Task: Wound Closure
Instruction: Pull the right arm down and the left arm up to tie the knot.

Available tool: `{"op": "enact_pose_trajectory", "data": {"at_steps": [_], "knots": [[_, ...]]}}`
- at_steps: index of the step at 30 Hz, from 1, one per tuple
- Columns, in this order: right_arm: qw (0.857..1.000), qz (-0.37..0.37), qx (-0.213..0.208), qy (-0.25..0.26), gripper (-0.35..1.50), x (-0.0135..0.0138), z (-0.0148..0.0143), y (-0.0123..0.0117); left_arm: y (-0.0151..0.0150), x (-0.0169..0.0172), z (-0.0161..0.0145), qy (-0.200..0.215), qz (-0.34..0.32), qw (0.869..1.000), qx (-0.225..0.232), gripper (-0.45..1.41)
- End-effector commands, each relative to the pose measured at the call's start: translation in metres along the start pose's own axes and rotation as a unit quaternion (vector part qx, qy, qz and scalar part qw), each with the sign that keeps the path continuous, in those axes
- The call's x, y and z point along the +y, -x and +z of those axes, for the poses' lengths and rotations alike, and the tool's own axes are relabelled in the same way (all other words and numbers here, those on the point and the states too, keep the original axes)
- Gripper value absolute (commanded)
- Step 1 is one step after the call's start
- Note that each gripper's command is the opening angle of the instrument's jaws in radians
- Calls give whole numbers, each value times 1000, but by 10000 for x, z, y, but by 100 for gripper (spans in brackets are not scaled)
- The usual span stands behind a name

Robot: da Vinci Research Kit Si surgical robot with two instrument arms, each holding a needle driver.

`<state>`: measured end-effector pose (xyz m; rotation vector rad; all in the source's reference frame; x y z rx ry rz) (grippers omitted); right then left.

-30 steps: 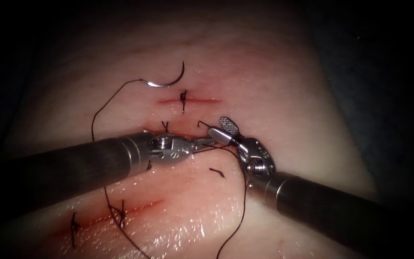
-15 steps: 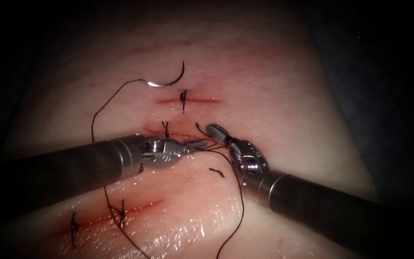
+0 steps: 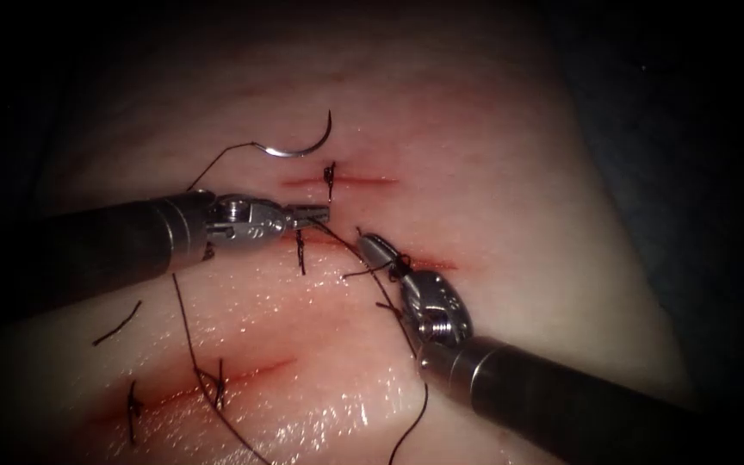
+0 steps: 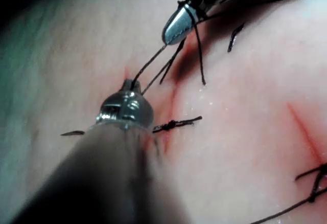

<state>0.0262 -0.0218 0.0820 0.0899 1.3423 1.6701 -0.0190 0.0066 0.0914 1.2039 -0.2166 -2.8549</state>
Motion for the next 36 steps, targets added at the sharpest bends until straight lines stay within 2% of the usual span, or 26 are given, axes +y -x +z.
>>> {"op": "enact_pose_trajectory", "data": {"at_steps": [1,7,10,15,18,23,30,36], "knots": [[1000,-16,-1,-5,-35,0,7,13,4,-13,10,0,-3,1000,-3,-45],[999,-48,-7,-20,-35,12,5,47,22,-74,41,3,-16,1000,-8,-45],[998,-53,-20,-28,-35,3,-3,66,25,-95,74,-7,-17,1000,-16,-45],[997,-70,-28,-29,-35,-12,-29,78,27,-112,91,-10,-13,1000,-20,-45],[996,-78,-28,-23,-35,-13,-39,85,32,-127,93,-16,-13,1000,-18,-45],[996,-84,-32,-18,-35,-16,-48,98,40,-157,93,-51,-14,998,-17,-45],[996,-84,-35,-16,-35,-23,-53,99,49,-200,92,-102,-15,995,-10,-45],[995,-88,-33,-16,-35,-32,-61,103,52,-218,93,-111,-19,994,-10,-45]]}}
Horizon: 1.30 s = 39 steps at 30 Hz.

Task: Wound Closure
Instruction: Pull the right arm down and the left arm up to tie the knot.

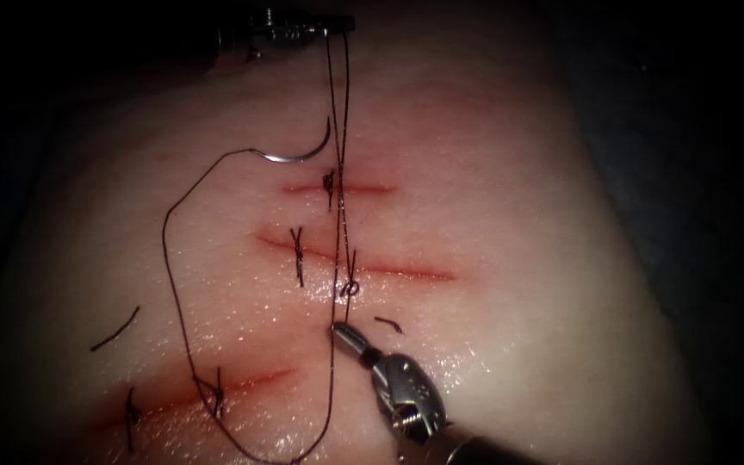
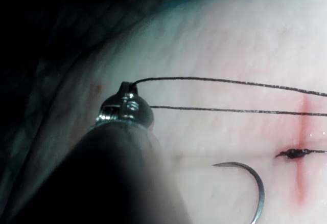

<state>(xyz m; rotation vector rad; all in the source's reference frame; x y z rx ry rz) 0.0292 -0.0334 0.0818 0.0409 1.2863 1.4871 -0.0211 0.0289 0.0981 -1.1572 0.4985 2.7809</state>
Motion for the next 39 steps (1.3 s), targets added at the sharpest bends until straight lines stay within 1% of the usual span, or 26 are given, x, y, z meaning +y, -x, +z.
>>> {"op": "enact_pose_trajectory", "data": {"at_steps": [1,6,12,15,18,24,29,39], "knots": [[1000,0,0,-1,-35,-7,4,6,-1,-8,9,-3,2,1000,0,-45],[1000,-2,-1,-1,-35,-15,-3,11,-2,-19,15,-9,-4,1000,-2,-45],[1000,-5,-2,-1,-35,-18,-8,17,-1,-34,28,-19,2,1000,-9,-45],[1000,-5,-2,0,-35,-16,-7,17,4,-41,42,-26,-1,1000,-9,-45],[1000,-6,-4,1,-35,-14,-7,20,9,-47,51,-46,1,999,-7,-45],[1000,-13,-19,4,-35,-11,-6,33,26,-65,70,-59,-1,998,-11,-45],[999,-18,-30,7,-35,-9,-6,44,38,-78,79,-62,-2,998,-13,-45],[999,-17,-36,5,-35,-9,-2,49,46,-81,84,-64,0,998,-13,-45]]}}
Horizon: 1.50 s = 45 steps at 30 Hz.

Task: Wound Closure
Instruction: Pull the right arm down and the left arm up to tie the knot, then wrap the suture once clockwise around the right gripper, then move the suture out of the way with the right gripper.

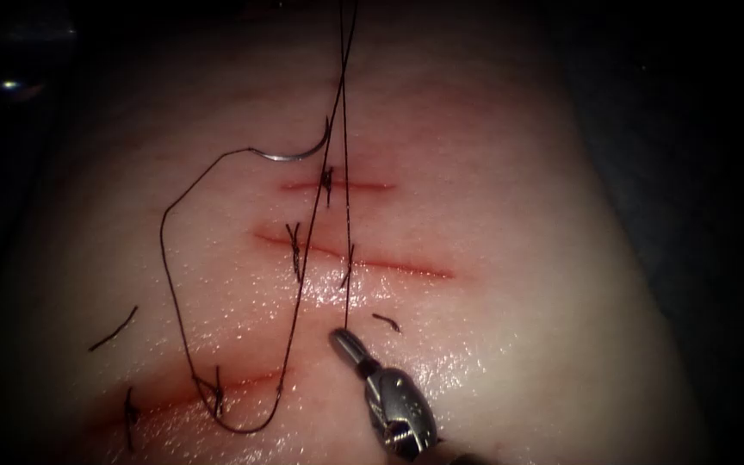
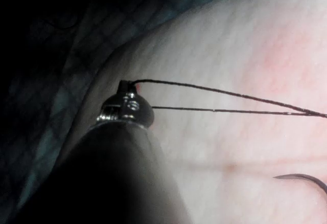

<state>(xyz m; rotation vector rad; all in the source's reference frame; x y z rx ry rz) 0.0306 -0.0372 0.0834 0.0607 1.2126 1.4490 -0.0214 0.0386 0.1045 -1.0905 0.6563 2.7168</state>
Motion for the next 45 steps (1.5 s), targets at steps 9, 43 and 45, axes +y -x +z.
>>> {"op": "enact_pose_trajectory", "data": {"at_steps": [9,43,45], "knots": [[999,-14,39,-27,123,1,14,-25,-46,78,-72,112,-58,983,132,-45],[906,-347,42,-237,109,56,13,-218,-152,155,-327,477,-70,789,380,-45],[906,-354,30,-230,119,55,31,-207,-153,156,-327,476,-69,790,380,-45]]}}
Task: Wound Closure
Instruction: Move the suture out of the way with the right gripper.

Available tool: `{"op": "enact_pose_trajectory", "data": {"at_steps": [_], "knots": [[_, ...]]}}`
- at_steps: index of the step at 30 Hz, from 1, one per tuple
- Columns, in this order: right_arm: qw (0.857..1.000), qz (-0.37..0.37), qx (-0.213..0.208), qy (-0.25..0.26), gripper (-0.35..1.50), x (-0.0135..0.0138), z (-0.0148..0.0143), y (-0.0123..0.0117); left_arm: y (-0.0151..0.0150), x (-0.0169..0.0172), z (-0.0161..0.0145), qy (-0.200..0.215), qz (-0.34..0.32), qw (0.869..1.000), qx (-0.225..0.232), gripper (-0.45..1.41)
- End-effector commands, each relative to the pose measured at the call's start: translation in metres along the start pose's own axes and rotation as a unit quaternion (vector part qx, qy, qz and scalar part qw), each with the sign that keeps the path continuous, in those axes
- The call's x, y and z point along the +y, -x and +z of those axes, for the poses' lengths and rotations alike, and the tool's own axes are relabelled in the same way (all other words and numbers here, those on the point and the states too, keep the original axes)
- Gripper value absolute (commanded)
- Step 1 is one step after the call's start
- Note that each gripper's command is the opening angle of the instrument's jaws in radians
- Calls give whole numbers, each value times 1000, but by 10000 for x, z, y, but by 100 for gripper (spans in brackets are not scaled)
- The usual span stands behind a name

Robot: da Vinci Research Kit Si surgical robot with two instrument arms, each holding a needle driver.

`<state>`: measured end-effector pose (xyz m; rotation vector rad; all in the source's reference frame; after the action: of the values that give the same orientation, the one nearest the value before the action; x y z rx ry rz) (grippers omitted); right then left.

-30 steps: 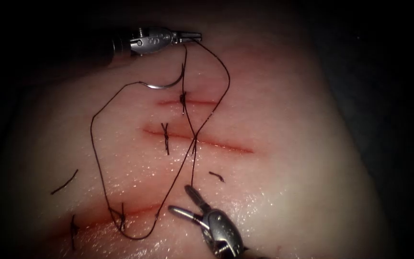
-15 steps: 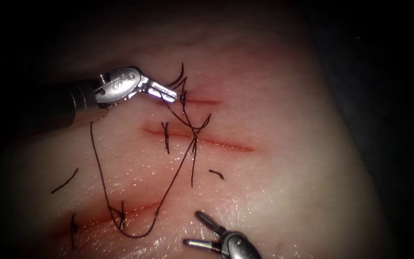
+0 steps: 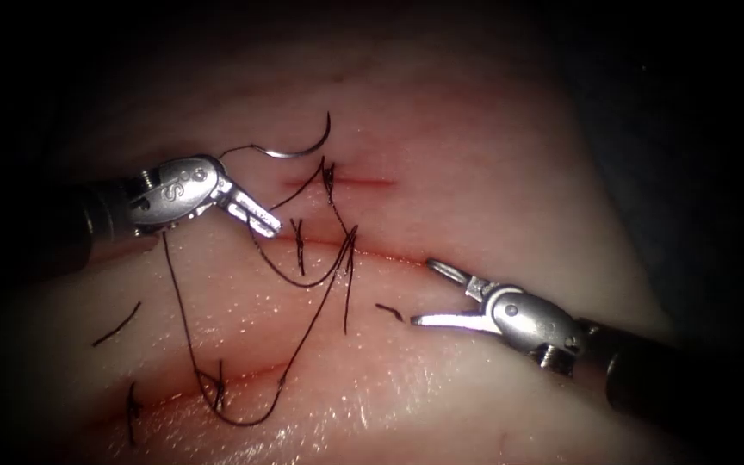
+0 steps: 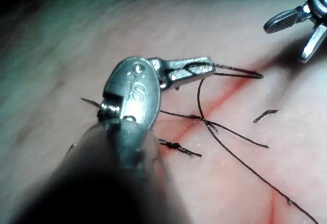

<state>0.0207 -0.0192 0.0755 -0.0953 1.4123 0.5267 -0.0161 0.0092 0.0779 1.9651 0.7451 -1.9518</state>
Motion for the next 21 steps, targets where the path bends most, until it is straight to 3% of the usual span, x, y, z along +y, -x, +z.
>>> {"op": "enact_pose_trajectory", "data": {"at_steps": [1,6,9,13,16,18,21], "knots": [[1000,2,-6,0,121,2,27,13,4,-7,2,-1,2,1000,-2,-45],[1000,-4,-26,10,125,2,61,33,5,-4,4,-1,4,1000,-2,-45],[998,-21,-45,42,123,12,81,36,7,-1,5,0,3,1000,-3,-45],[994,19,-97,54,119,17,95,45,7,3,4,1,5,1000,-4,-45],[991,64,-106,52,116,18,94,50,7,7,2,2,3,1000,-8,-45],[987,87,-130,36,125,10,87,53,7,6,-2,-6,1,1000,-19,-45],[986,90,-137,14,121,-9,73,51,6,4,-8,-11,-1,1000,-26,-45]]}}
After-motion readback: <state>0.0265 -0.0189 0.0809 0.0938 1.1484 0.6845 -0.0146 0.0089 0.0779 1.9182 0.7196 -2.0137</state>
